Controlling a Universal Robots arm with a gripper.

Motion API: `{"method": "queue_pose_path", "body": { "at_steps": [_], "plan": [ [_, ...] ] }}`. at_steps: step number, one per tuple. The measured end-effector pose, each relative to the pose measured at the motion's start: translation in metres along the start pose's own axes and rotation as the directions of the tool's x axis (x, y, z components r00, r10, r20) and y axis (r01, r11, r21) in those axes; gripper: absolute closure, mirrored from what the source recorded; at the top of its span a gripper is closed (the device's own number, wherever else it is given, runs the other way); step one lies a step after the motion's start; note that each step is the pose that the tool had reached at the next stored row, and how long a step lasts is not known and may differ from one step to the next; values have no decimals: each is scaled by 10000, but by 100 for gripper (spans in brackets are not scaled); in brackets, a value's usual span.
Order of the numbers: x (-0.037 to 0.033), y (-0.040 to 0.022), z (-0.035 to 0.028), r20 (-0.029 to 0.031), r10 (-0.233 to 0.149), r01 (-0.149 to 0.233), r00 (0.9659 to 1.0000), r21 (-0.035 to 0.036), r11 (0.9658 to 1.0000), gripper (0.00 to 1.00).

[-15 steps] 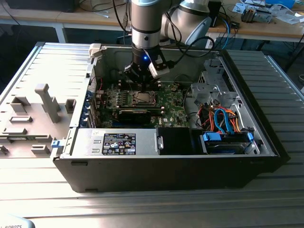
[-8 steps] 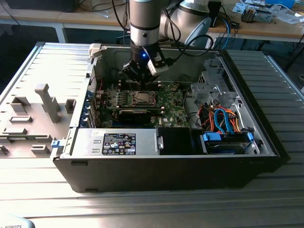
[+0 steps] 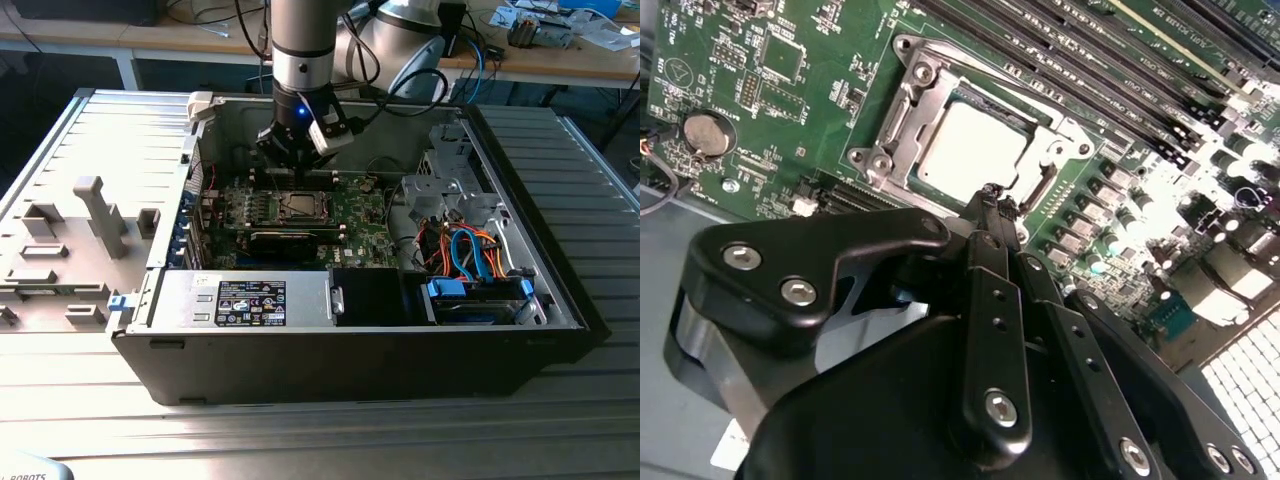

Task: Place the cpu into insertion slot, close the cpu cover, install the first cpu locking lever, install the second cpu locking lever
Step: 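Install the first cpu locking lever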

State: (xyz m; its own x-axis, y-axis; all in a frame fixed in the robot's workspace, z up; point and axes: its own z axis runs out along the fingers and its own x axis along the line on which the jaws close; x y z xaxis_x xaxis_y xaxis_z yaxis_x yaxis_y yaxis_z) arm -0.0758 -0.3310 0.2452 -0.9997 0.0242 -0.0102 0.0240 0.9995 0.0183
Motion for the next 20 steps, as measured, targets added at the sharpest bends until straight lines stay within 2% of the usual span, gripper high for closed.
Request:
{"method": "queue_pose_path", "body": {
  "at_steps": [5, 16, 20],
  "plan": [
    [97, -2, -5, 29, -1, 1, 10000, 0, 10000, 89],
    [216, -5, -9, 62, -2, 2, 10000, -1, 10000, 89],
    [280, -7, -9, 78, -2, 2, 10000, -2, 10000, 89]
  ]
}}
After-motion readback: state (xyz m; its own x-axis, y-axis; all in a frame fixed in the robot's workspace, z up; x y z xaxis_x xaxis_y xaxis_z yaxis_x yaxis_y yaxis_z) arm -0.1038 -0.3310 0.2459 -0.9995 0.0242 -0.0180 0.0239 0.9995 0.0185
